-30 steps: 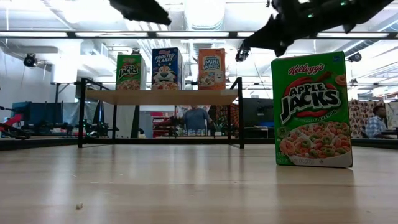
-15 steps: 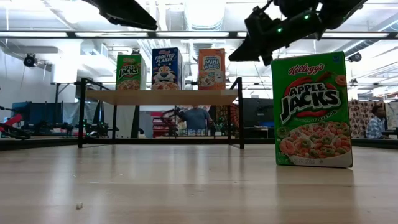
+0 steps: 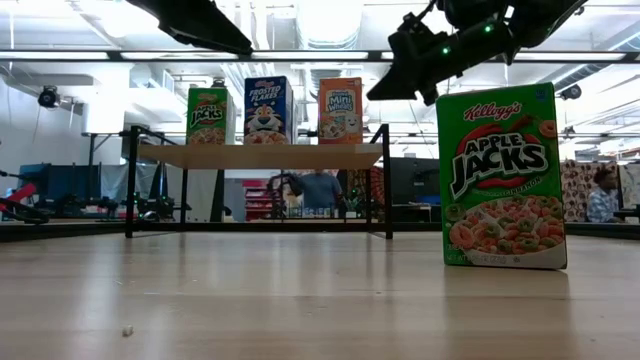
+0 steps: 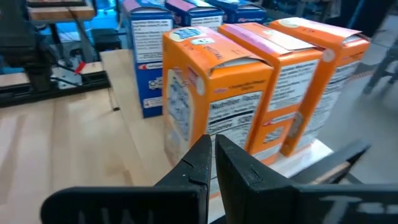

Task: Stack cereal on shelf
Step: Put the orange cereal box on the shelf aligned with the other orange cereal boxes

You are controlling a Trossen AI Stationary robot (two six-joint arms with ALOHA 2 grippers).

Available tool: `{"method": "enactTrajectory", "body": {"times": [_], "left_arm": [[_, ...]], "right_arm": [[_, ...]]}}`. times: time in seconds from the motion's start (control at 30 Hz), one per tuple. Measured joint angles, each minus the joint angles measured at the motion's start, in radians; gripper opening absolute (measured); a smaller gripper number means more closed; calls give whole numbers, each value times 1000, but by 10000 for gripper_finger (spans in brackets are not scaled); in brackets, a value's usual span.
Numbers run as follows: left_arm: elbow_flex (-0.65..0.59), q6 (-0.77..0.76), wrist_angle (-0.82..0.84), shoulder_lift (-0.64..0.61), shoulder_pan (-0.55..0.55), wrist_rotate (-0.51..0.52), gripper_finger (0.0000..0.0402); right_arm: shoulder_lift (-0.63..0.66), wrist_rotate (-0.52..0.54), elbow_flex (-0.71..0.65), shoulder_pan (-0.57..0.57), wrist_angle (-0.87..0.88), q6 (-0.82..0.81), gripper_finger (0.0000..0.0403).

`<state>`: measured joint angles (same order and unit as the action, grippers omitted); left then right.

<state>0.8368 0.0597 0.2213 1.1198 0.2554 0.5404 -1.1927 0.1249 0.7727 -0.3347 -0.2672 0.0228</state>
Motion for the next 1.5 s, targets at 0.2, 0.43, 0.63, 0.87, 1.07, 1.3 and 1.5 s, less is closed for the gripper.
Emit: {"method": "enactTrajectory", "body": {"times": [0.2, 0.43, 0.63, 0.87, 1.07, 1.3, 1.5], "left_arm": [[0, 5, -4, 2, 0, 0, 222], [0, 10, -5, 2, 0, 0, 222], [0, 10, -7, 2, 0, 0, 222], [0, 10, -7, 2, 0, 0, 222], [0, 10, -7, 2, 0, 0, 222], [0, 10, -10, 2, 0, 0, 222], [0, 10, -18, 2, 0, -1, 222]], "right_arm": [[0, 36, 0, 0, -6, 15, 13], [0, 35, 0, 0, -32, 13, 13], [-12, 33, 0, 0, -75, 14, 13], [-58, 34, 0, 0, -108, 22, 13], [-68, 34, 0, 0, -124, 21, 13], [-61, 34, 0, 0, -136, 30, 13], [-67, 37, 0, -6, -134, 57, 13]]}}
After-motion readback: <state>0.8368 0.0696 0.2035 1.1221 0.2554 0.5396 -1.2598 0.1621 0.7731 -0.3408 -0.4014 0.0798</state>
